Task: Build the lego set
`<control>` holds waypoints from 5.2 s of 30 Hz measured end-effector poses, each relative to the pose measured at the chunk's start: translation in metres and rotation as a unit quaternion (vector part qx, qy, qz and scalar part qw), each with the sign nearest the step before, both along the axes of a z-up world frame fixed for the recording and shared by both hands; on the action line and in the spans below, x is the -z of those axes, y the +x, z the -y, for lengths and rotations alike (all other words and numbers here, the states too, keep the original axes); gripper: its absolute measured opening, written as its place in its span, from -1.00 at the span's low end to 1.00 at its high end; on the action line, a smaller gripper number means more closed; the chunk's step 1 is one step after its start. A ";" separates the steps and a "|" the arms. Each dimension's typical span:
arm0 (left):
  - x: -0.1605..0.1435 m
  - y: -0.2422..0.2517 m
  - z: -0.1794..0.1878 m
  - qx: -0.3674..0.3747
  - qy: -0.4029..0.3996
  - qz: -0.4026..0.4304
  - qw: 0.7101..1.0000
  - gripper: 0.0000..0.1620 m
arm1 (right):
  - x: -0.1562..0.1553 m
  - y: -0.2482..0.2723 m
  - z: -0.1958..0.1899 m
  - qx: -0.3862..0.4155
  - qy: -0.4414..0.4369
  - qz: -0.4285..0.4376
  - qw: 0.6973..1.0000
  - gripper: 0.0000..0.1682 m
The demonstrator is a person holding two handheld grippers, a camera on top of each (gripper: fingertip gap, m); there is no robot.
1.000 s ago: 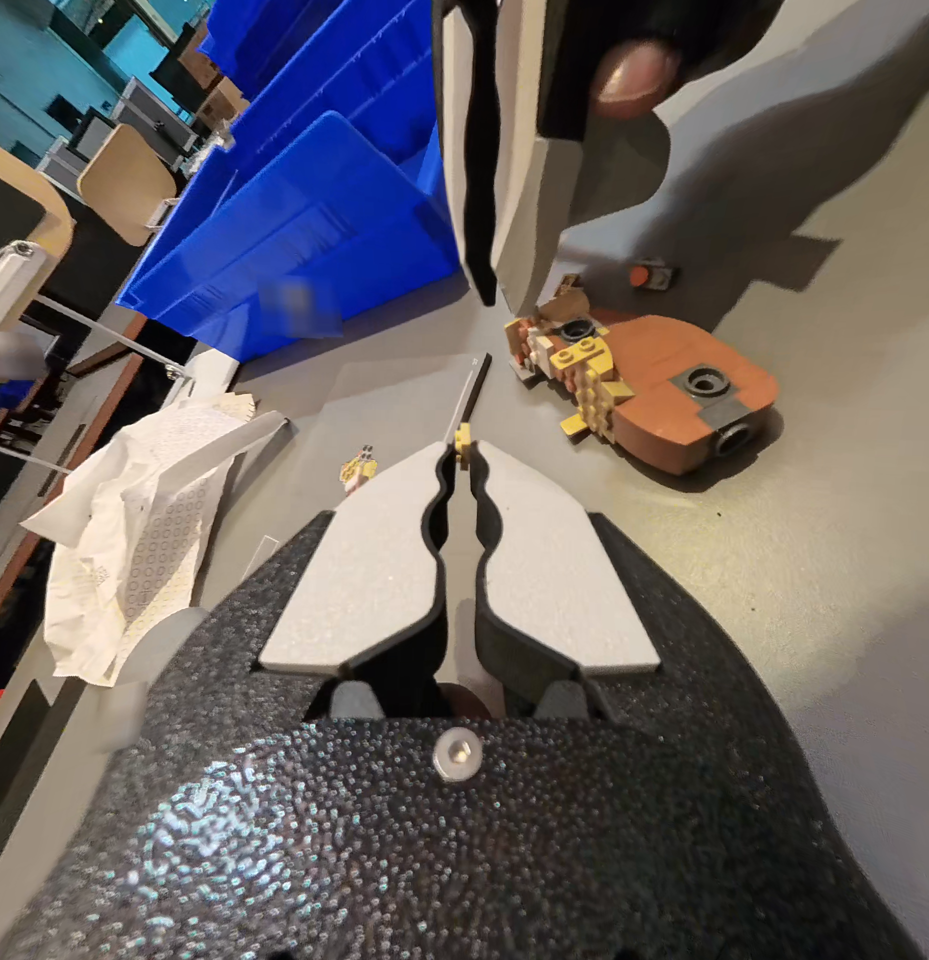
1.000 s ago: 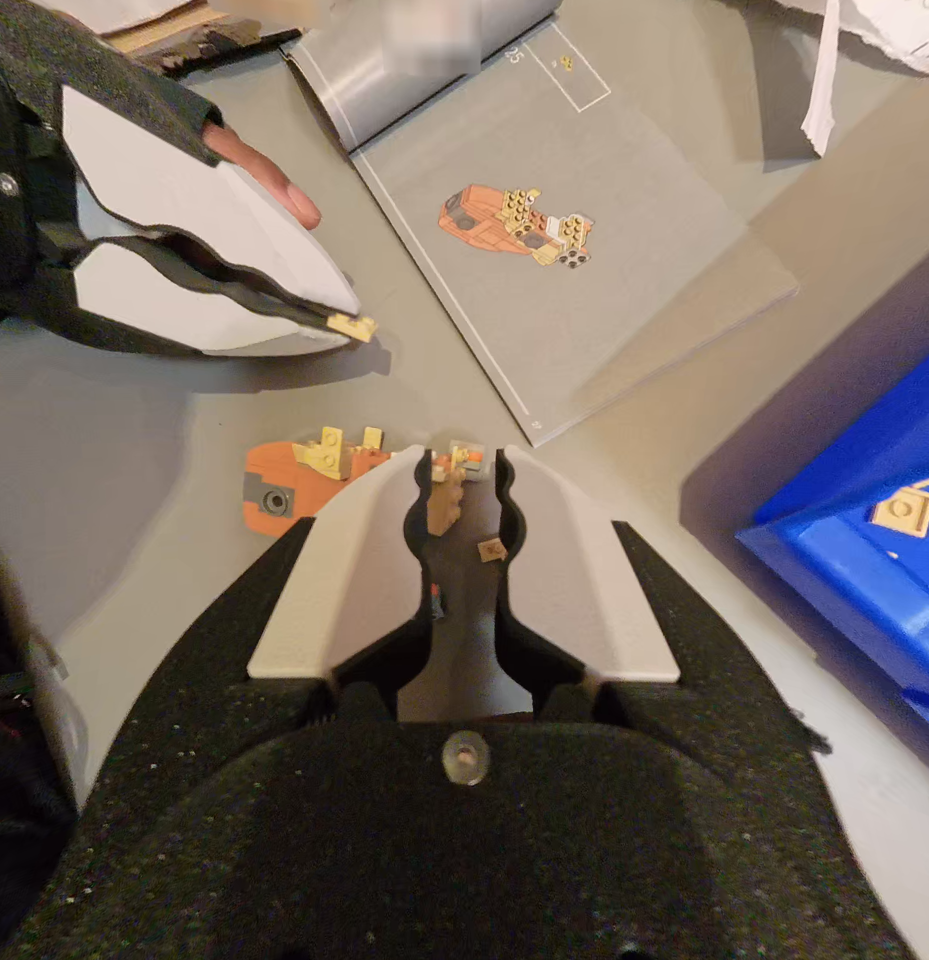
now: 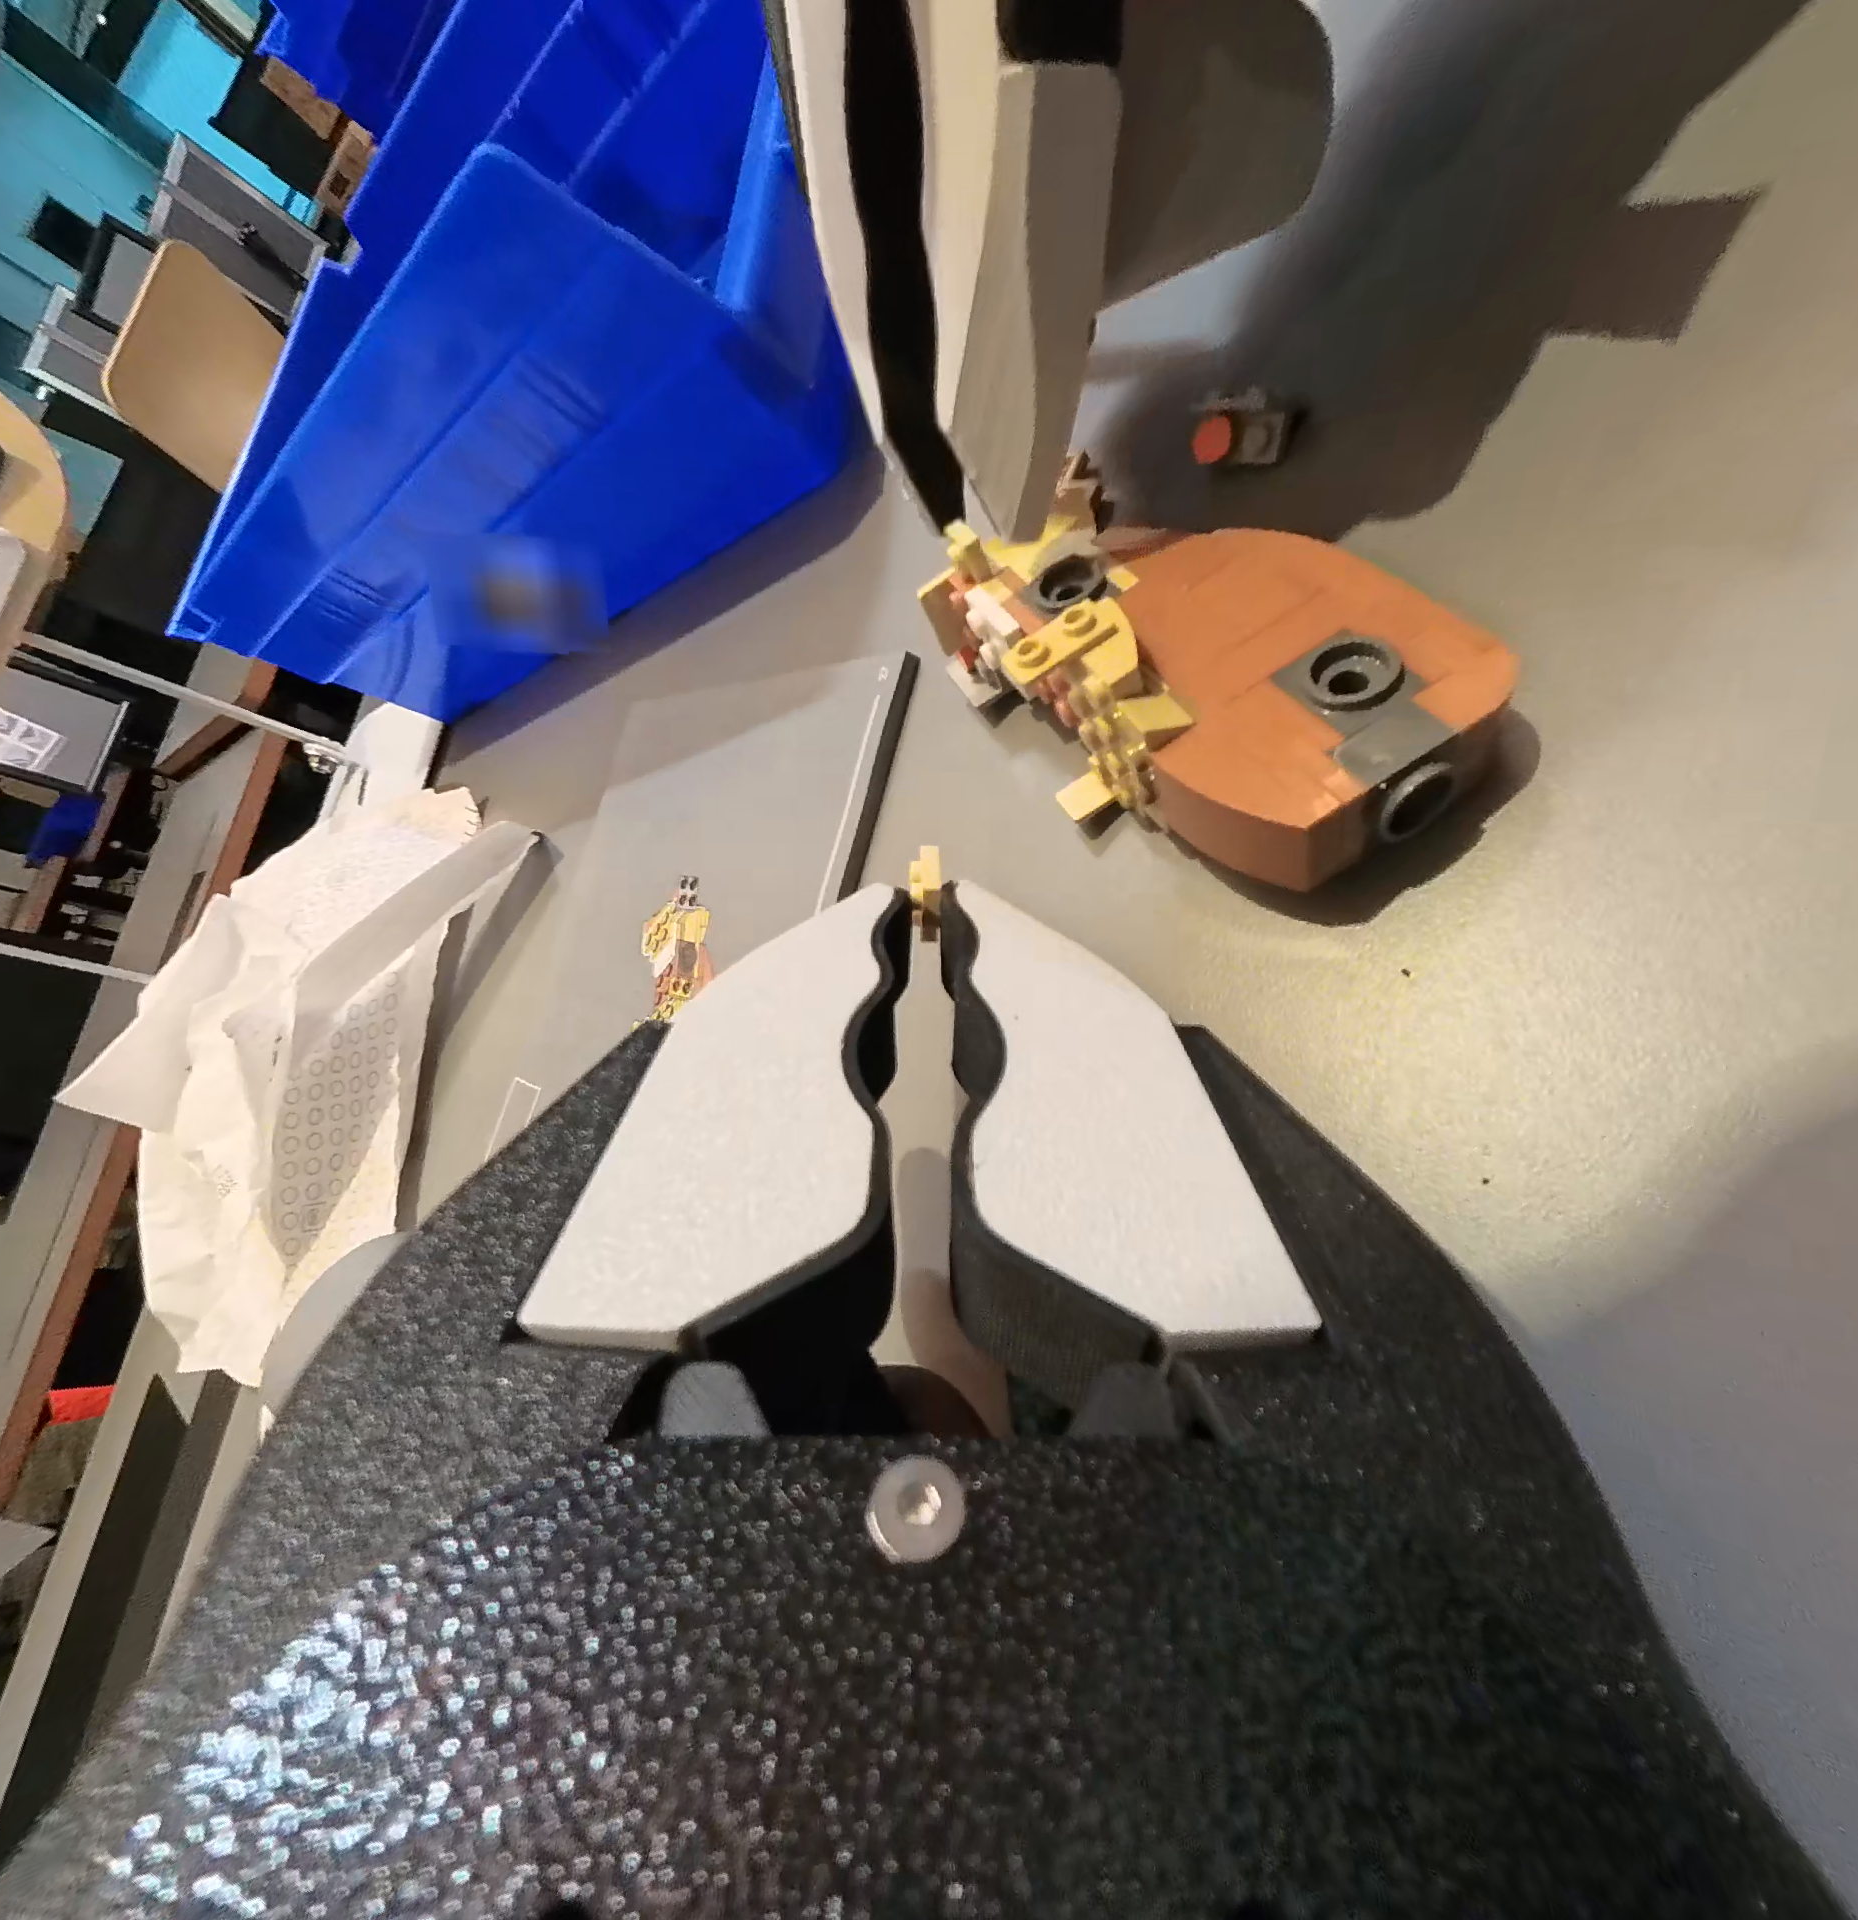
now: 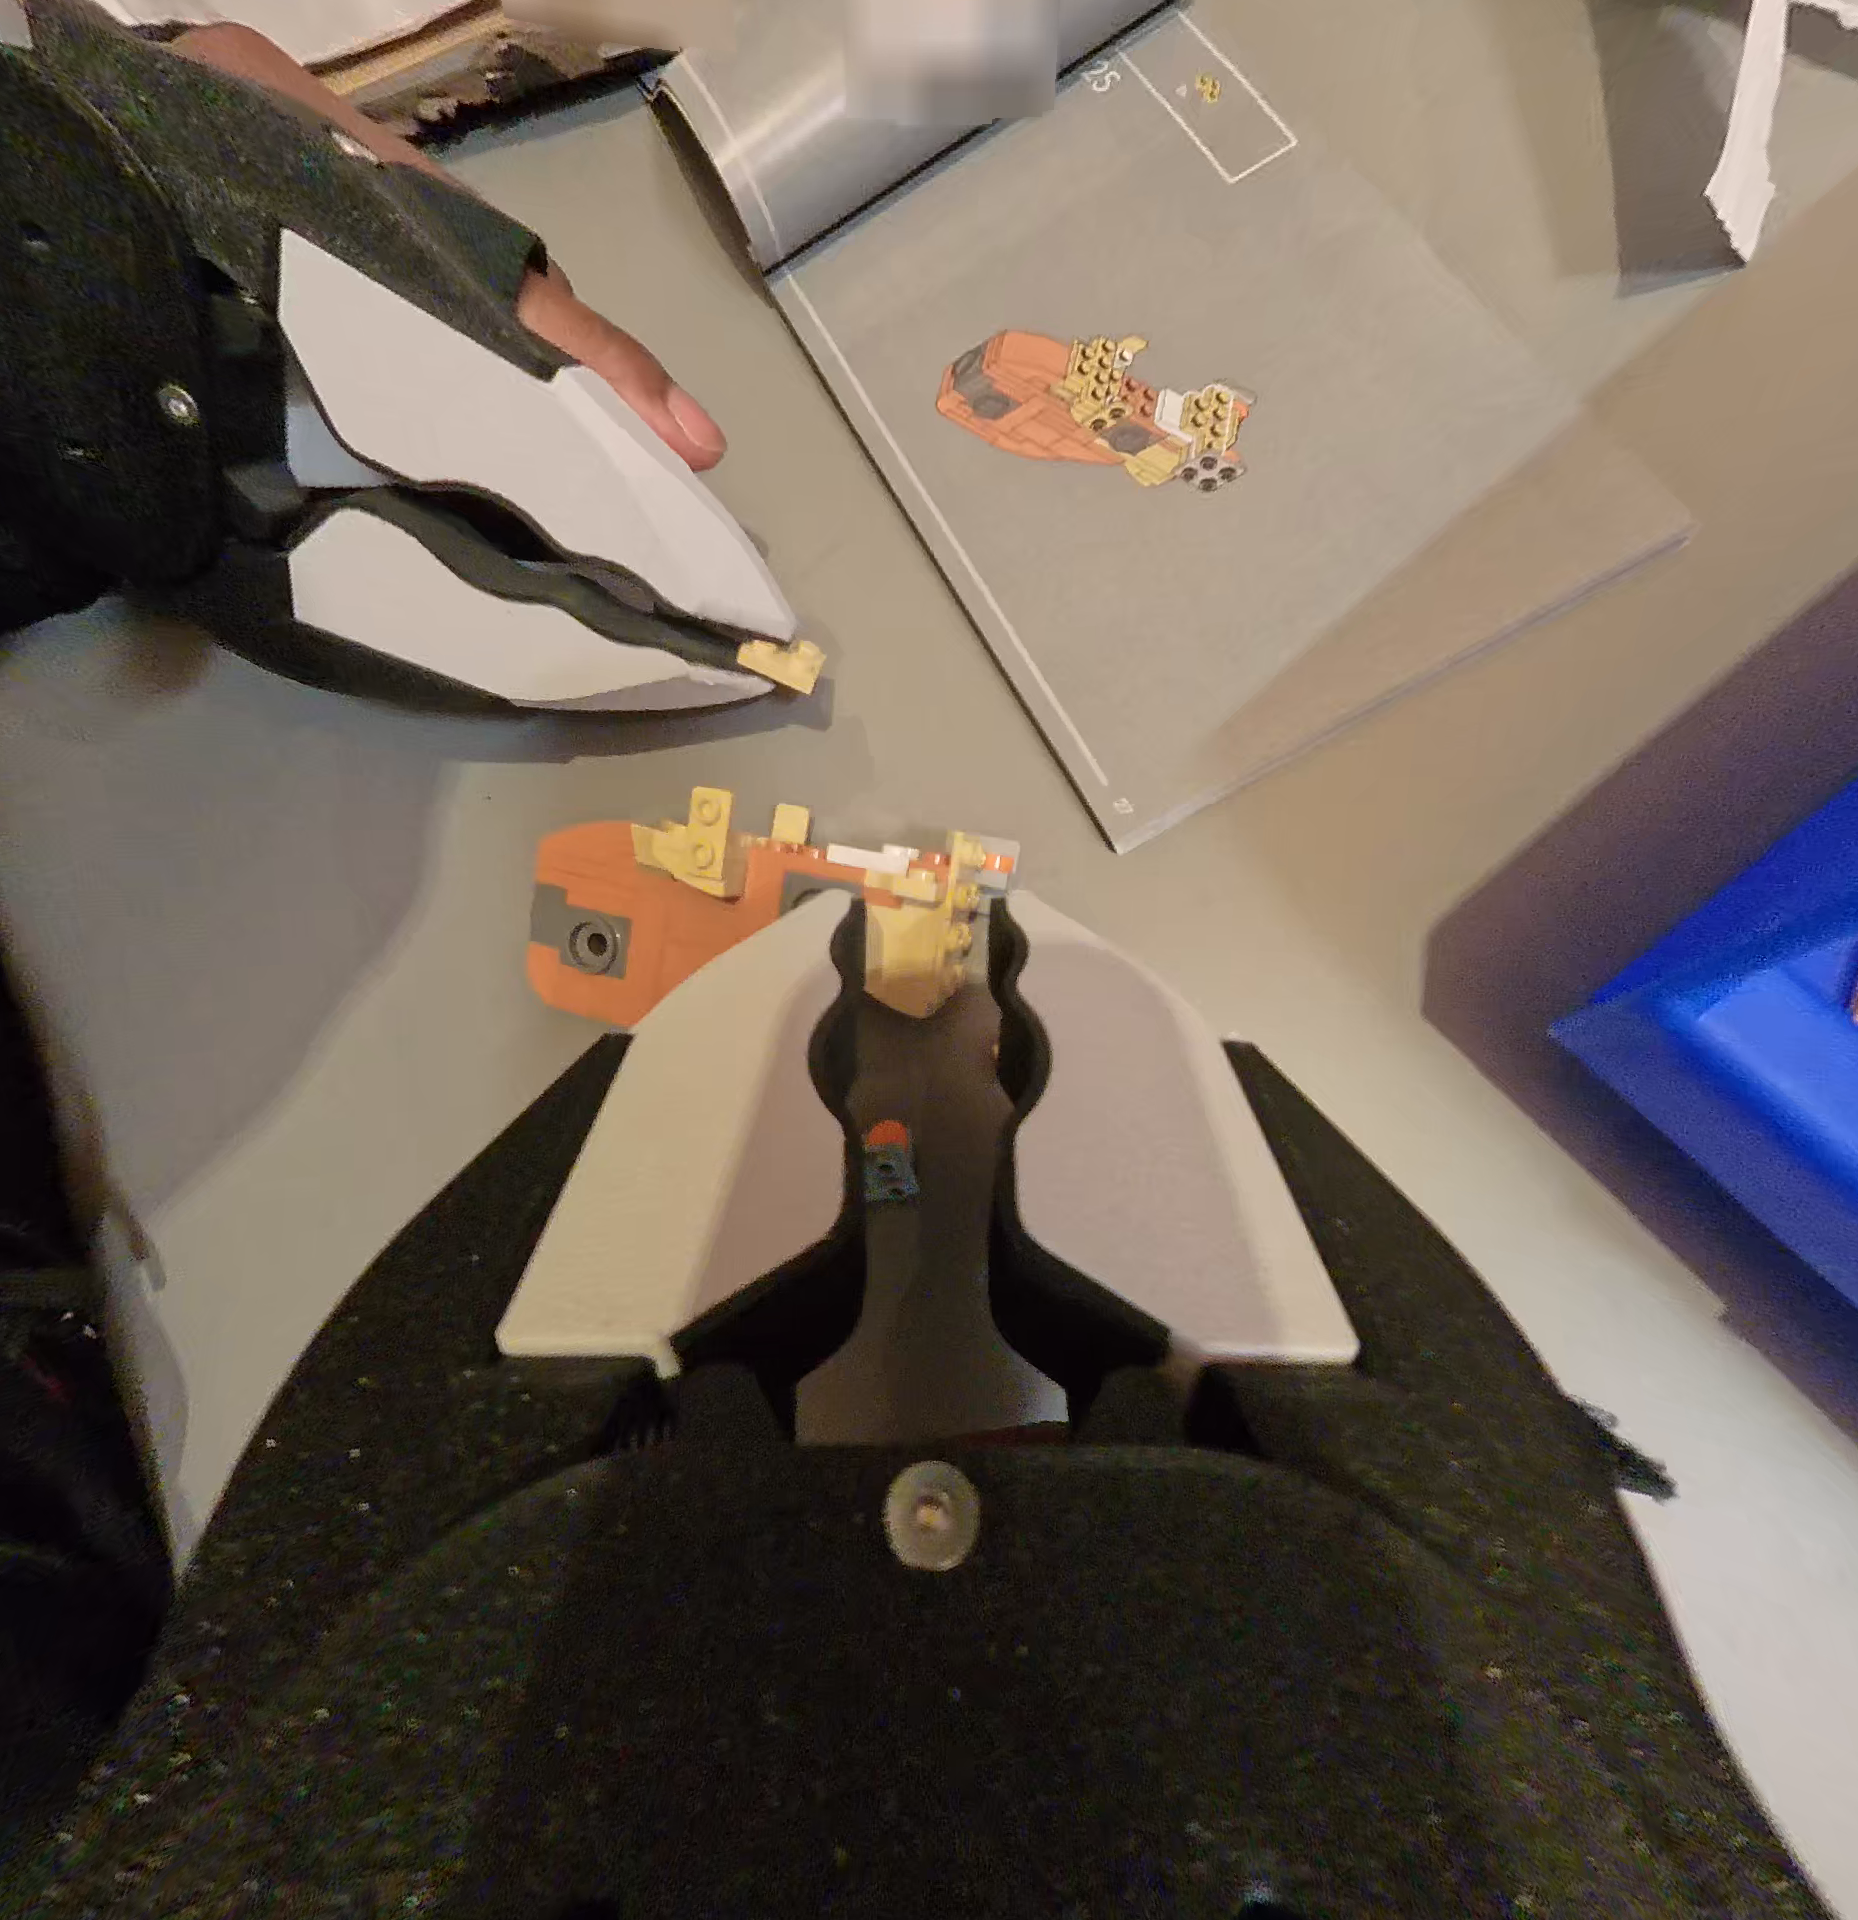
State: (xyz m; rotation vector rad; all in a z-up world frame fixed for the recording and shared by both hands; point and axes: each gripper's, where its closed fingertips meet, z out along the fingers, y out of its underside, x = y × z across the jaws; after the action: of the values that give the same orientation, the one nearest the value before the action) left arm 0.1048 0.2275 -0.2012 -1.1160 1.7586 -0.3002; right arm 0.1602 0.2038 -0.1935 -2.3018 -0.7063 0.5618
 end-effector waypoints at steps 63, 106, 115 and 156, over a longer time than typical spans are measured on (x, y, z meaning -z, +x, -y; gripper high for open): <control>-0.008 -0.001 0.022 0.048 -0.007 -0.010 0.999 -0.94 | -0.004 -0.034 0.012 -0.001 0.178 0.079 0.981 -0.90; 0.006 0.001 0.026 0.047 0.030 -0.046 0.997 -0.94 | 0.016 0.008 0.037 -0.001 0.114 0.124 0.986 -0.81; 0.004 -0.002 0.032 0.066 -0.015 -0.050 0.996 -0.82 | -0.001 0.005 0.030 0.000 0.159 0.056 0.986 -0.81; -0.007 0.024 0.023 -0.025 -0.316 0.000 0.949 -0.76 | -0.002 -0.023 0.014 -0.030 0.118 0.105 0.987 -0.81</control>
State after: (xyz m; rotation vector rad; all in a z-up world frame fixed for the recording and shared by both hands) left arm 0.1288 0.2041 -0.1943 -1.6018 1.6700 -0.8744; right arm 0.1376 0.1901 -0.1916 -2.1422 -0.8949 0.2468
